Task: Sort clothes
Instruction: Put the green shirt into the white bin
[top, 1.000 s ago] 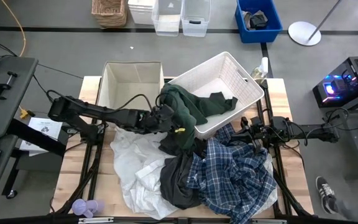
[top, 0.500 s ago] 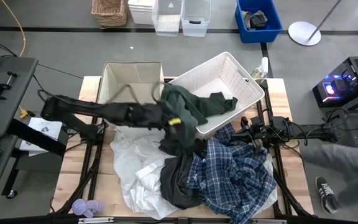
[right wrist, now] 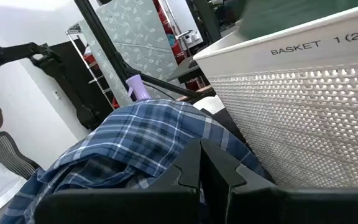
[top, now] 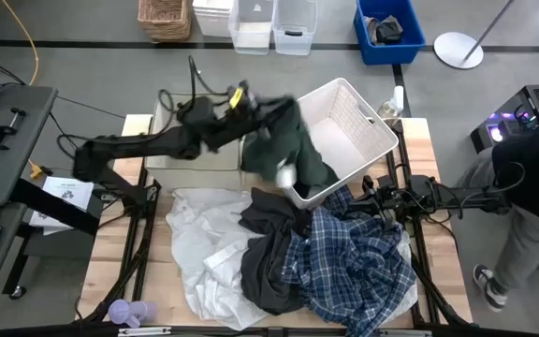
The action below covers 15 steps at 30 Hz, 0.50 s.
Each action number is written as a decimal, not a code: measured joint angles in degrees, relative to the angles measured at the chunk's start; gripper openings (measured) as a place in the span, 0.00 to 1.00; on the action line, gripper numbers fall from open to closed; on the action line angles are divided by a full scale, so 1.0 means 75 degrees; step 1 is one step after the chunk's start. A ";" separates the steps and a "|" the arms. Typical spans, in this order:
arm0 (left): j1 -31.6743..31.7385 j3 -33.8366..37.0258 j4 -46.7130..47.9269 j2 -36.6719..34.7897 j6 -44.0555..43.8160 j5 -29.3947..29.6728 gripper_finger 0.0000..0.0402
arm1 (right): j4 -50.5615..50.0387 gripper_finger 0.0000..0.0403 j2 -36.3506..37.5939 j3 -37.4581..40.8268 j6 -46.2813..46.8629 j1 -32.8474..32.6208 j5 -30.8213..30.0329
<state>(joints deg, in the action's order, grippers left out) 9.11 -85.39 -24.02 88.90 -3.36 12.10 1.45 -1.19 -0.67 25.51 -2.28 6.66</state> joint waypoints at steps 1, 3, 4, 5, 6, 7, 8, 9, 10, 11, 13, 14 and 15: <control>0.0144 -0.0222 -0.0424 0.0275 0.0000 -0.0078 0.00 | -0.0002 0.00 0.0004 0.0001 -0.0002 -0.0001 0.0003; 0.0396 -0.0748 -0.1192 0.0803 -0.0086 -0.0361 0.00 | 0.0001 0.00 0.0006 0.0001 -0.0002 -0.0001 0.0003; 0.0500 -0.1037 -0.1423 0.1088 -0.0237 -0.0540 0.00 | 0.0001 0.00 0.0006 0.0001 -0.0002 -0.0001 0.0003; 0.0592 -0.1355 -0.1653 0.1368 -0.0446 -0.0746 0.00 | -0.0002 0.00 0.0006 0.0001 -0.0002 0.0002 0.0003; 0.0674 -0.1658 -0.1777 0.1644 -0.0662 -0.0940 0.00 | 0.0000 0.00 0.0006 -0.0001 -0.0002 0.0001 0.0005; 0.0733 -0.2001 -0.1820 0.1933 -0.0866 -0.1108 0.00 | -0.0002 0.00 0.0006 -0.0001 -0.0001 -0.0001 0.0006; 0.0769 -0.2318 -0.1795 0.2193 -0.1087 -0.1230 0.00 | -0.0002 0.00 0.0006 0.0001 -0.0002 0.0002 0.0006; 0.0800 -0.2636 -0.1783 0.2456 -0.1324 -0.1336 0.00 | 0.0000 0.00 0.0006 0.0000 0.0000 0.0002 0.0006; 0.0832 -0.2940 -0.1776 0.2709 -0.1550 -0.1389 0.00 | -0.0002 0.00 0.0006 -0.0001 0.0001 -0.0001 0.0006; 0.0841 -0.3250 -0.1795 0.2968 -0.1706 -0.1425 0.00 | 0.0001 0.00 0.0006 0.0001 -0.0001 0.0001 0.0006; 0.0848 -0.3882 -0.1806 0.3470 -0.1887 -0.1543 0.00 | -0.0001 0.00 0.0006 0.0001 -0.0002 -0.0001 0.0006; 0.0856 -0.4226 -0.1812 0.3730 -0.2018 -0.1591 0.00 | -0.0002 0.00 0.0006 -0.0001 -0.0001 0.0001 0.0007; 0.0868 -0.4572 -0.1800 0.3983 -0.2202 -0.1670 0.00 | 0.0001 0.00 0.0006 -0.0002 0.0001 -0.0001 0.0009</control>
<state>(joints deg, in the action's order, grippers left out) 15.62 -119.68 -37.52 118.78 -19.87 -0.43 1.45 -1.15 -0.69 25.51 -2.28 6.72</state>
